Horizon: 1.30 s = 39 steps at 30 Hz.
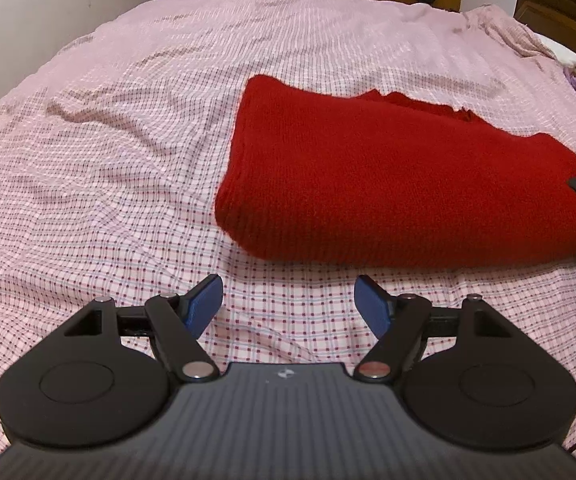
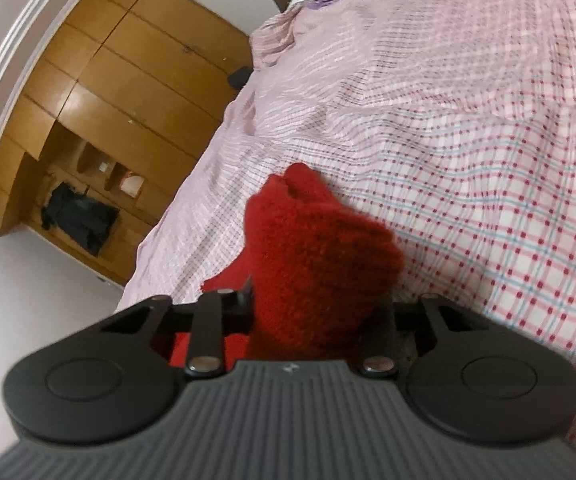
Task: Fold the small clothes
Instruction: 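Grasp the end of the folded red cardigan with the right tool, then lift the cardigan end with the right tool and fold it over the rest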
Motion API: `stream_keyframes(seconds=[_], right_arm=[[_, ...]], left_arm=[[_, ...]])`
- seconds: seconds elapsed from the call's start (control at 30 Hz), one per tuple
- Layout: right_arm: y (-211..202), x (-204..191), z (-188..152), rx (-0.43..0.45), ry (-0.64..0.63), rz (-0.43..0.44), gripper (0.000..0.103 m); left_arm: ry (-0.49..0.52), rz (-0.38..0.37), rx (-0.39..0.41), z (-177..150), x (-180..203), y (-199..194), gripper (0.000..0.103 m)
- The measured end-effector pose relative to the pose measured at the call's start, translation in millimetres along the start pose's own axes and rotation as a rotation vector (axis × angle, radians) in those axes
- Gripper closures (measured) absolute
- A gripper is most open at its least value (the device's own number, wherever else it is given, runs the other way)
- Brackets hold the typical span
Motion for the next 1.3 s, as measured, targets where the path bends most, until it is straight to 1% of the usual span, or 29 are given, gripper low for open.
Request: stream_keyframes(seconds=[0.23, 0.3, 0.47, 0.6, 0.73, 0.87, 1.1, 1.3], right_arm=[[-11.4, -20.8, 6.0, 0.017, -0.108, 0.032, 0.069], [-14.0, -27.9, 7.6, 0.021, -0.144, 0.04, 0.069], [-17.8, -43.8, 13.7, -0.003, -0.213, 0.077, 0.069], [-23.3, -58.5, 13.2, 0.015, -0.281, 0.089, 0.069], [-29.0, -76.3, 11.4, 0.042, -0.348, 0.099, 0.069], [-33.0, -93.0, 10.1, 0.046, -0.388, 0.116, 0.069], [-41.1, -131.1, -1.5, 0.065, -0.476, 0.149, 0.07], [-43.7, -168.5, -22.3, 0.089, -0.572, 0.173, 0.07]], left_arm=[[0.038, 0.011, 0.01, 11.5, -3.3, -4.9, 0.024], [0.023, 0.01, 0.008, 16.1, -8.9, -4.9, 0.024], [-0.037, 0.01, -0.015, 25.0, -25.9, -1.1, 0.024], [-0.068, 0.018, -0.022, 29.0, -39.5, 0.3, 0.024], [-0.058, 0.026, -0.024, 34.5, -47.2, 1.9, 0.024], [-0.035, 0.026, -0.021, 39.8, -49.8, 4.3, 0.024], [-0.03, 0.002, -0.004, 45.6, -55.9, 5.4, 0.024], [-0.024, -0.002, 0.007, 47.2, -65.8, 2.1, 0.024]])
Point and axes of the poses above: each gripper's, at about its wrist camera, not at the fingertips, and y roughly the way its jaws point, x to its right, z to its top, the point moved 6 cm from there along y, roughly the way its jaws point, and after that the axes turned 8 degrees about -z, right-handed, at the moved point
